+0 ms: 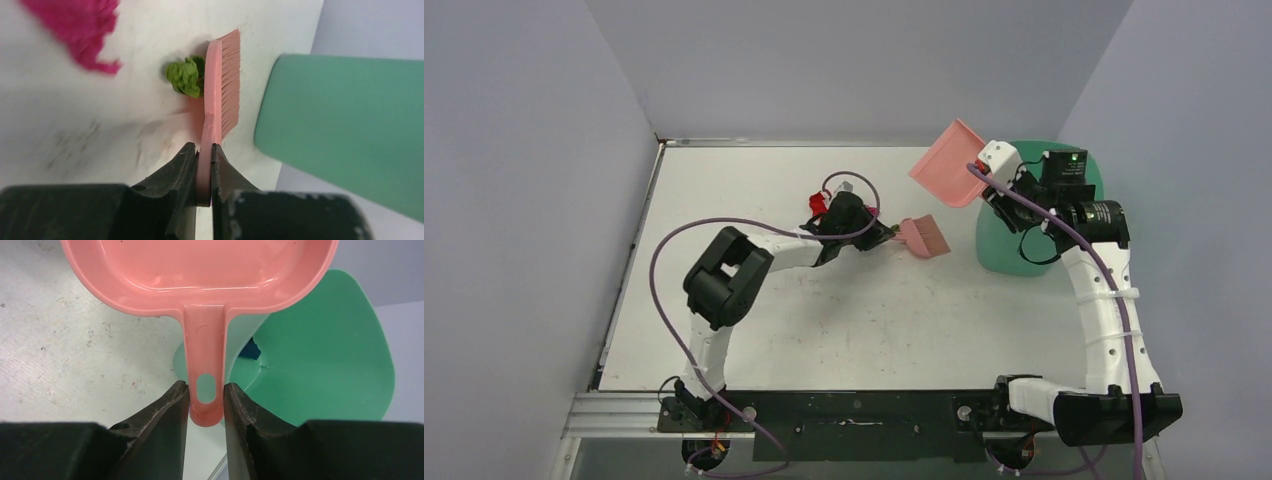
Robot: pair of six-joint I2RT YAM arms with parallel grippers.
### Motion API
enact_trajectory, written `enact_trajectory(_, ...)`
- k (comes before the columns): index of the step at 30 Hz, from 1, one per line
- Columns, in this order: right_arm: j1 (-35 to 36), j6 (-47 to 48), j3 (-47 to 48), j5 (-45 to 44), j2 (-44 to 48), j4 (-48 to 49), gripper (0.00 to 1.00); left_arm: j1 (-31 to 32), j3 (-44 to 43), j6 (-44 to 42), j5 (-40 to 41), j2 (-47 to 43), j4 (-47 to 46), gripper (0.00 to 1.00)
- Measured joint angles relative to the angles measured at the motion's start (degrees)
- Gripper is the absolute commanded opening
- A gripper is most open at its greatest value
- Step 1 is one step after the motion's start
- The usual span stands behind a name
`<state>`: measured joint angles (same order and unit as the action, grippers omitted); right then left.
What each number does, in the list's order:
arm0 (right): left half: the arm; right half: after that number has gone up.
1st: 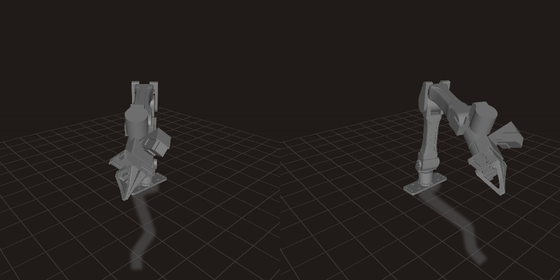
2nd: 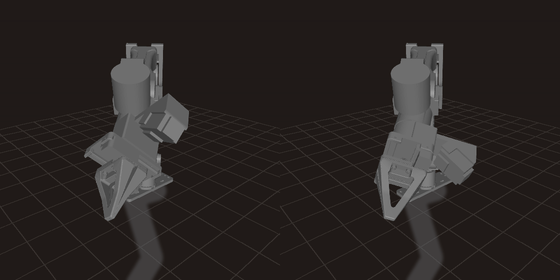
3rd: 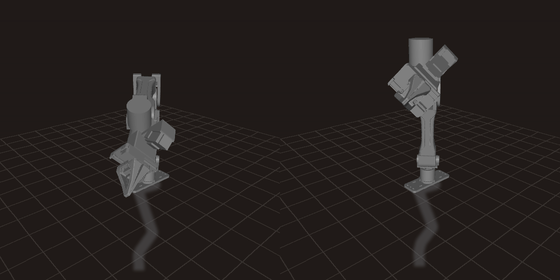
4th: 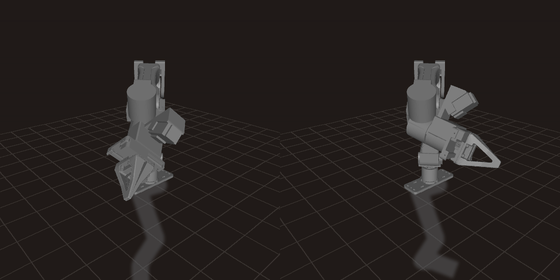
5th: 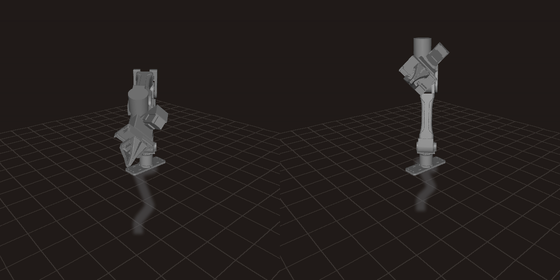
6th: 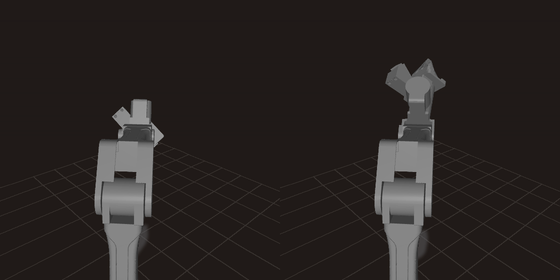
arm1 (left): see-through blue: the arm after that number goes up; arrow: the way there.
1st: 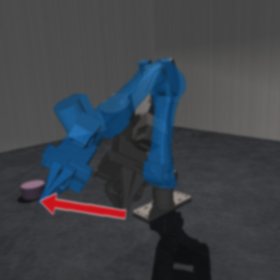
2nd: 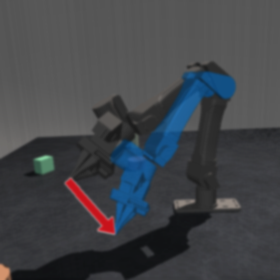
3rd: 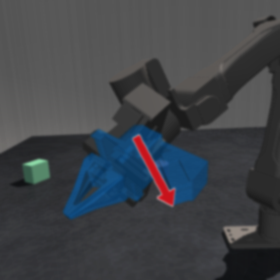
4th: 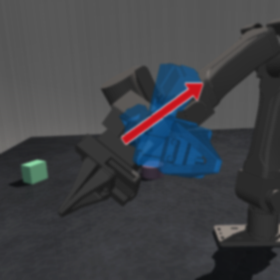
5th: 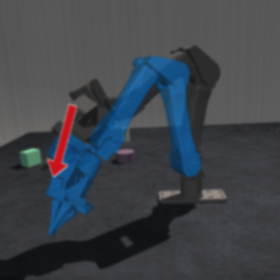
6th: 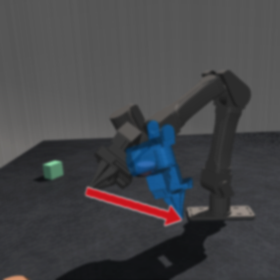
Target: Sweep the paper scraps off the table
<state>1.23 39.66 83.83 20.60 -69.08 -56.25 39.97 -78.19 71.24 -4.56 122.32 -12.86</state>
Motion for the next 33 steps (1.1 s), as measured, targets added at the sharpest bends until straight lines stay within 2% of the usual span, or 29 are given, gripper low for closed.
enact_trajectory(7,9.09,3.76,-4.15,-6.58,1.62,-1.36,0.05,-1.09,17.92,-4.2,0.79,-19.5,8.44,0.0)
enact_trajectory(11,12.13,5.22,-5.84,-8.68,2.47,-4.11,0.05,-3.08,24.5,-7.85,1.05,-30.6,16.15,0.0)
enact_trajectory(16,13.11,6.38,-6.75,-9.94,5.25,-7.04,0.05,-7.45,29.09,-14.97,1.57,-47.17,31.19,0.0)
enact_trajectory(20,13.16,6.8,-7.65,-10.23,8.76,-9.01,0.05,-9.22,28.5,-21.14,3.1,-59.14,42.95,0.0)
enact_trajectory(24,13.84,7.28,-9.44,-10.27,9.51,-11.47,0.05,-9.33,23.43,-27.06,5.03,-63.23,50.8,0.0)
enact_trajectory(29,16.72,7.26,-11.37,-10.97,5.27,-14.91,0.05,-9.6,11.69,-36.0,10.54,-59.98,54.86,0.0)
enact_trajectory(33,22.6,4.33,-11.74,-14.08,-0.07,-15.93,0.05,-9.77,0.9,-44.81,15.39,-51.6,55.84,0.0)
